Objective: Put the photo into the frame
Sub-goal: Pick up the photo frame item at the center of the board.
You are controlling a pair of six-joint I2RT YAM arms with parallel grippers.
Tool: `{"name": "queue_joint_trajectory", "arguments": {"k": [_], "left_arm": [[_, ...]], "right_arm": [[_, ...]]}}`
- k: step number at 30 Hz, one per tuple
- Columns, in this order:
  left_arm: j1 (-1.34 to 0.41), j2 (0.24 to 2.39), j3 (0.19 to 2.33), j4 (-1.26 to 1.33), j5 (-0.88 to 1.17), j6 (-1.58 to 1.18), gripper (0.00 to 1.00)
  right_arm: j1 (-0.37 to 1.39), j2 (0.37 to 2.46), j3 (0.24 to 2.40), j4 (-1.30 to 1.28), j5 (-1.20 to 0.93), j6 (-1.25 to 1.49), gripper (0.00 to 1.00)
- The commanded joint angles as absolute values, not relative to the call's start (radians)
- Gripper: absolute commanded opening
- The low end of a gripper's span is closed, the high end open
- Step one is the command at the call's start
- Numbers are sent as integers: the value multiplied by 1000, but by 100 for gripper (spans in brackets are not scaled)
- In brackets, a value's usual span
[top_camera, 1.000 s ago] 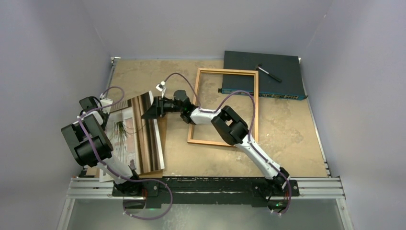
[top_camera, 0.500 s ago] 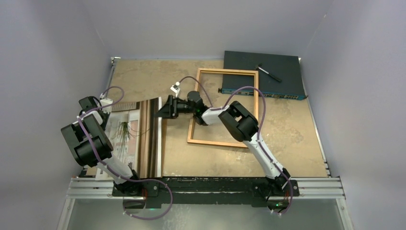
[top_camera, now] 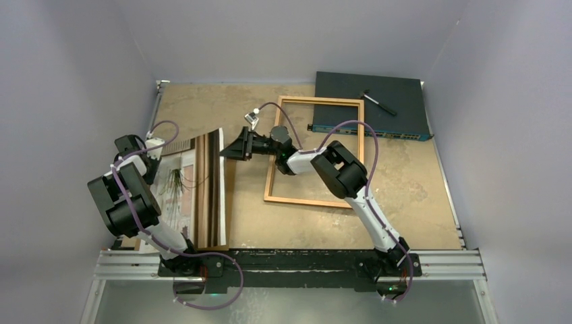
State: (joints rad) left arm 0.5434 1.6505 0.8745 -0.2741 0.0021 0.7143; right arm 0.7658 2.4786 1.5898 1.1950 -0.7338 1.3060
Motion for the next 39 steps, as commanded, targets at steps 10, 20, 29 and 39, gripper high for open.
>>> {"name": "queue_joint_trajectory", "arguments": {"k": [10,20,29,39], "left_arm": [[517,1729,802,-444,163,640,28],[518,1730,793,-457,185,646,26],[522,1706,850,-519,197,656,26],[607,1704,1010,-576,116,711,32]], "right_arm": [[822,2457,1623,1113,-721,1229,70],[879,2562,1757,1090,-725,1273,72],[848,2506,1666,1157,-736,1331,64],[814,2450,1567,1245,-737,1385,50]]}}
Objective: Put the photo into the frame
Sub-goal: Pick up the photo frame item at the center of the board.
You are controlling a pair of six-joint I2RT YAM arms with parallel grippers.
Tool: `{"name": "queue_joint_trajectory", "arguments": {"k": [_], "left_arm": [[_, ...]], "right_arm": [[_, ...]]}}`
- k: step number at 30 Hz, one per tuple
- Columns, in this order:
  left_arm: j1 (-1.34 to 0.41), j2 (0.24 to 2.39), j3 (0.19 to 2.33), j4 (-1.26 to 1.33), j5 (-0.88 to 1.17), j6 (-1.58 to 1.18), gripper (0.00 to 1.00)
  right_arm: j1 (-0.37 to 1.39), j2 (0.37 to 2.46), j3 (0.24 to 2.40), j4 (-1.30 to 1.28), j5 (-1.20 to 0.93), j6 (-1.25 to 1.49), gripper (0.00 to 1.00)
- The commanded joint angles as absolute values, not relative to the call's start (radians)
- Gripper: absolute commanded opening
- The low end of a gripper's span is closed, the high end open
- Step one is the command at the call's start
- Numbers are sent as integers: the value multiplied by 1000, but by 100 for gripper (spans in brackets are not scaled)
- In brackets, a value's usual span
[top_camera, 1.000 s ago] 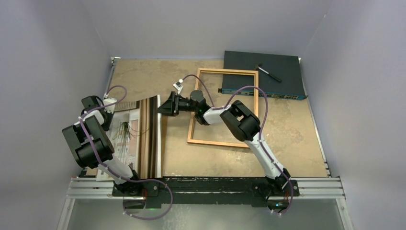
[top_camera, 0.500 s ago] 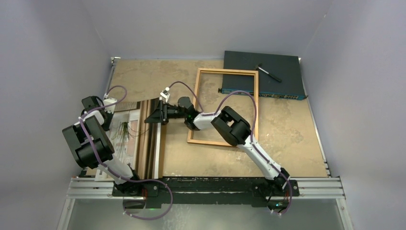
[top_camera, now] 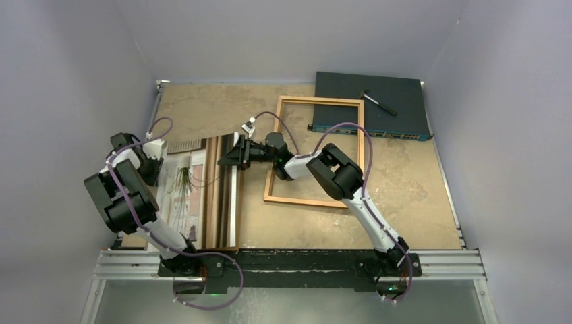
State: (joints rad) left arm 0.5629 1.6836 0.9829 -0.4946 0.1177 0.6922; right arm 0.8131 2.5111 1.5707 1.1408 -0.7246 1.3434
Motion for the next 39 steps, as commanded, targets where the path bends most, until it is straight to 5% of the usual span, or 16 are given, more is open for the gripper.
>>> {"name": "queue_joint_trajectory", "arguments": {"k": [1,13,19,32,39], "left_arm": [[615,1707,1004,-571,109,718,32],[599,1709,926,-550,162,700,31],[575,1722,886,-525,174,689,31],[554,1722,865,-508,198,680,31],[548,1702,868,-524,211,684,31]], "right_arm": [[813,2448,1567,1242,-742,1385,49],[761,2333,1486,1163,-753,1312,45],[751,2317,1494,1082,-759,1266,29],[671,2148,1630,401,-709,875,5],[632,2091,1721,120,-638,746,0]]}}
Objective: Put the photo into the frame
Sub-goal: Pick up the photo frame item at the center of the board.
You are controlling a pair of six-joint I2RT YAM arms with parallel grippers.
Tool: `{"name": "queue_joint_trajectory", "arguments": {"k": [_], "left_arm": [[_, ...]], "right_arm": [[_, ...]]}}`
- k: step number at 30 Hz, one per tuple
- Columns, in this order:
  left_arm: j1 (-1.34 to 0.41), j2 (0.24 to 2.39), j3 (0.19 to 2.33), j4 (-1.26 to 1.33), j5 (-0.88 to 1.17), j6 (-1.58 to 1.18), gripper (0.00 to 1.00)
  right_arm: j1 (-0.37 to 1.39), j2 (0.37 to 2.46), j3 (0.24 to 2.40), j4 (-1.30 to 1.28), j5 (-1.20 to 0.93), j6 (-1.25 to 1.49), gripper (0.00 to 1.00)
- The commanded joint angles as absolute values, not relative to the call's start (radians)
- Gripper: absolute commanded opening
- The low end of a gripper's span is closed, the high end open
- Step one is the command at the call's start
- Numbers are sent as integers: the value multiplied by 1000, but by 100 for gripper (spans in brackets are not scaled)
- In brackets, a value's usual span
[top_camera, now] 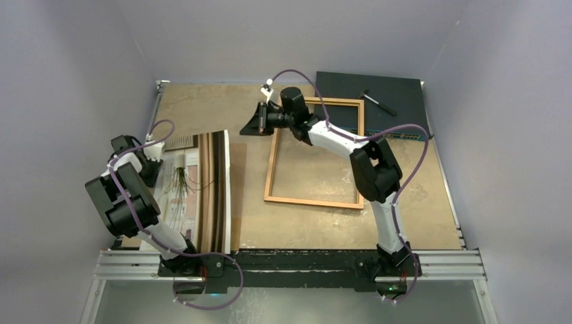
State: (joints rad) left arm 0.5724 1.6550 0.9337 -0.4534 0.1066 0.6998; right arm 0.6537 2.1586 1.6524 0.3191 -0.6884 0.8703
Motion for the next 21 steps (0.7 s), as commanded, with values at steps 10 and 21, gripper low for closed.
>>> {"name": "queue_joint_trajectory", "arguments": {"k": [10,21], "left_arm": [[512,1718,836,-499,203,660,31],[512,1702,1010,-612,209,635,31]], "right_arm": [[509,1962,1826,-160,-395,603,0],[441,1931,2030,-284,-281,543,0]]}}
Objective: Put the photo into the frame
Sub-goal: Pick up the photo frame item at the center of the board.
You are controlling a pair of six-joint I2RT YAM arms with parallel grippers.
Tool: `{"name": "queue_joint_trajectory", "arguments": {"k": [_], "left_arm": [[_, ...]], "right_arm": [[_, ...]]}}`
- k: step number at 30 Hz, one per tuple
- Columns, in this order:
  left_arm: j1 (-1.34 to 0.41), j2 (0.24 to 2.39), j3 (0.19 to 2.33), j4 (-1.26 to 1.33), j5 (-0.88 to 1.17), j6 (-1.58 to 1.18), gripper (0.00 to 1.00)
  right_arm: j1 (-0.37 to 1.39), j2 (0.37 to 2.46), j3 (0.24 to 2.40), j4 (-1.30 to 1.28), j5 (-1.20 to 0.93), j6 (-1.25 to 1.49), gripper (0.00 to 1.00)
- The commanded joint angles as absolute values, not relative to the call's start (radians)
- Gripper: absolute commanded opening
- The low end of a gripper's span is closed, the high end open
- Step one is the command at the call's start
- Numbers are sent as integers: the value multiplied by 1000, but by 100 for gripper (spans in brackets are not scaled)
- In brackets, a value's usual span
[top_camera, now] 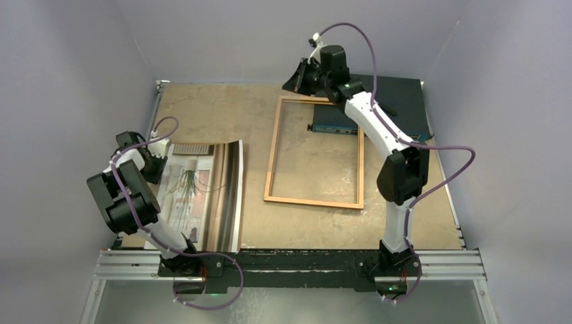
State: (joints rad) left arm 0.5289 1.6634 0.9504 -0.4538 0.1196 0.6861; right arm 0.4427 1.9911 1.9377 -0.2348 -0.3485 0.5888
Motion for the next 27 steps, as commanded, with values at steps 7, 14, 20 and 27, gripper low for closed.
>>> {"name": "queue_joint_trajectory", "arguments": {"k": [7,14,20,27], "left_arm": [[416,1604,1149,-768,246,655,35],[213,1486,1125,-846,245,679,40],[-167,1426,1132,-853,282,483,40],[-512,1370,991,-682,233,313,38]], "right_arm": [[423,1862,2010,-308,-242,536,0],[397,1794,1952,-313,-185,537,0],[342,1743,1966,-322,-204,558,0],[274,1639,1910,-295,-254,603,0]]}}
